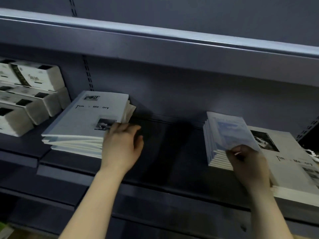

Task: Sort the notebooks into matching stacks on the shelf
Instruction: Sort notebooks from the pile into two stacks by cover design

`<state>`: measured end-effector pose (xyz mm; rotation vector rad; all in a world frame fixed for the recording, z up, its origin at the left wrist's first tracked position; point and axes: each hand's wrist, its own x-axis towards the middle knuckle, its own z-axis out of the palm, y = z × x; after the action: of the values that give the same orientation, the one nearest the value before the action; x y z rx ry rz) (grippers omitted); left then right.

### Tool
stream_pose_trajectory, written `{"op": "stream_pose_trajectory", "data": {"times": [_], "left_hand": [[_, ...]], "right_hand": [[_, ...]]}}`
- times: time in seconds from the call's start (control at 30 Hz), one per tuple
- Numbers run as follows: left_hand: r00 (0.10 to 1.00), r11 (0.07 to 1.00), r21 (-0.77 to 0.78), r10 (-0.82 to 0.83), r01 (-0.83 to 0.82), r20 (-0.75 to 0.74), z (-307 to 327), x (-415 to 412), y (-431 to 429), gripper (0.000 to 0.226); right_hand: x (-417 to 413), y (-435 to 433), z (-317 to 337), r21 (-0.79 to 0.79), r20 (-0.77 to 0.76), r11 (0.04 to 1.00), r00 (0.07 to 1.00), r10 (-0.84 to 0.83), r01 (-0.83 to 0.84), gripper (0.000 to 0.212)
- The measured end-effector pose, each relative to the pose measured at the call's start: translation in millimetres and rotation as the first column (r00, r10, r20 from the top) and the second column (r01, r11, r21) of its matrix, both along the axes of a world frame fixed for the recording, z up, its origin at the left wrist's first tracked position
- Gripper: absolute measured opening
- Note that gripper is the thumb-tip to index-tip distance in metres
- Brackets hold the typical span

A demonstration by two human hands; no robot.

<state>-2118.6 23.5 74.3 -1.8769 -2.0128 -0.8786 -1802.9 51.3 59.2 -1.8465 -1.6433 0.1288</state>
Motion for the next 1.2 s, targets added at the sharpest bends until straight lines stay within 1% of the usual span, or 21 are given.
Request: {"op": "stream_pose_trajectory", "data": {"times": [0.07,0.13,0.17,0.23,0.33,0.4,0.43,0.5,0.57,0.67,0.73,0.77,0.83,0.9,0.97,1.03,1.07,1.2], "left_hand": [[0.991,0.985,-0.108,0.134,-0.135,-0.025,5.1,-17.9,2.3,0.035],[0.971,0.946,-0.222,0.233,-0.237,-0.047,4.8,-33.5,5.0,0.044],[0.965,0.931,-0.254,0.261,-0.262,-0.037,2.9,-40.1,5.6,0.049],[0.962,0.927,-0.268,0.272,-0.263,-0.006,-0.8,-48.8,5.8,0.057],[0.967,0.926,-0.281,0.249,-0.252,-0.047,-3.6,-53.6,6.1,0.060],[0.966,0.928,-0.271,0.236,-0.256,-0.103,-1.1,-55.4,6.9,0.051],[0.967,0.940,-0.235,0.229,-0.249,-0.109,1.8,-56.7,7.0,0.043],[0.971,0.962,-0.134,0.230,-0.236,-0.061,7.4,-58.5,6.2,0.032],[0.966,0.964,-0.061,0.254,-0.257,-0.049,9.8,-62.0,4.8,0.030],[0.958,0.966,-0.066,0.235,-0.248,-0.161,8.2,-67.5,2.0,0.025],[0.961,0.971,-0.069,0.215,-0.230,-0.173,9.4,-68.7,-0.8,0.019],[0.966,0.975,-0.051,0.206,-0.216,-0.159,10.6,-67.4,-2.2,0.016],[0.979,0.986,0.003,0.164,-0.165,-0.119,13.4,-58.0,-6.4,0.010],[0.992,0.994,0.072,0.090,-0.083,-0.091,14.4,-41.9,-11.9,0.005],[0.998,0.988,0.152,0.014,-0.003,-0.066,14.4,-24.1,-16.0,0.008],[0.998,0.964,0.259,-0.053,0.060,-0.037,16.1,-9.8,-17.1,0.006],[0.996,0.945,0.314,-0.085,0.088,-0.021,17.9,-5.0,-16.4,0.002],[0.982,0.843,0.507,-0.182,0.179,-0.044,29.4,5.7,-9.5,0.010]], "right_hand": [[-17.3,-2.6,-7.9,-0.030,0.006,0.998,0.999,0.046,-0.046,0.012],[-31.8,-3.7,-14.9,-0.055,0.014,0.995,0.997,0.080,-0.079,0.009],[-38.2,-4.1,-17.8,-0.059,0.012,0.994,0.995,0.095,-0.094,0.009],[-48.7,-4.5,-23.1,-0.051,-0.011,0.989,0.991,0.135,-0.135,0.008],[-61.2,-3.0,-28.5,-0.063,-0.044,0.983,0.984,0.171,-0.174,0.007],[-67.6,-1.8,-31.7,-0.051,-0.069,0.982,0.981,0.180,-0.183,0.007],[-70.2,-1.9,-33.1,-0.042,-0.077,0.982,0.980,0.182,-0.185,0.006],[-73.5,-3.2,-36.6,-0.028,-0.089,0.980,0.977,0.193,-0.196,0.007],[-74.5,-4.8,-40.1,-0.022,-0.105,0.978,0.973,0.206,-0.209,0.012],[-74.2,-4.0,-44.1,-0.017,-0.122,0.975,0.968,0.220,-0.223,0.014],[-74.4,-1.4,-48.4,-0.056,-0.189,0.968,0.955,0.230,-0.245,0.013],[-76.0,-0.4,-49.7,-0.095,-0.268,0.959,0.935,0.234,-0.267,0.012],[-83.5,0.3,-49.6,-0.160,-0.470,0.924,0.850,0.239,-0.348,0.010],[-95.6,0.9,-47.4,-0.167,-0.635,0.890,0.737,0.232,-0.423,0.014],[-109.3,1.4,-42.2,-0.148,-0.759,0.860,0.614,0.217,-0.488,0.019],[-119.7,2.3,-35.4,-0.140,-0.841,0.836,0.509,0.183,-0.531,0.025],[-122.8,2.9,-32.4,-0.141,-0.867,0.826,0.471,0.163,-0.545,0.028],[-124.9,3.5,-26.2,-0.145,-0.916,0.783,0.380,0.124,-0.605,0.039]]}}
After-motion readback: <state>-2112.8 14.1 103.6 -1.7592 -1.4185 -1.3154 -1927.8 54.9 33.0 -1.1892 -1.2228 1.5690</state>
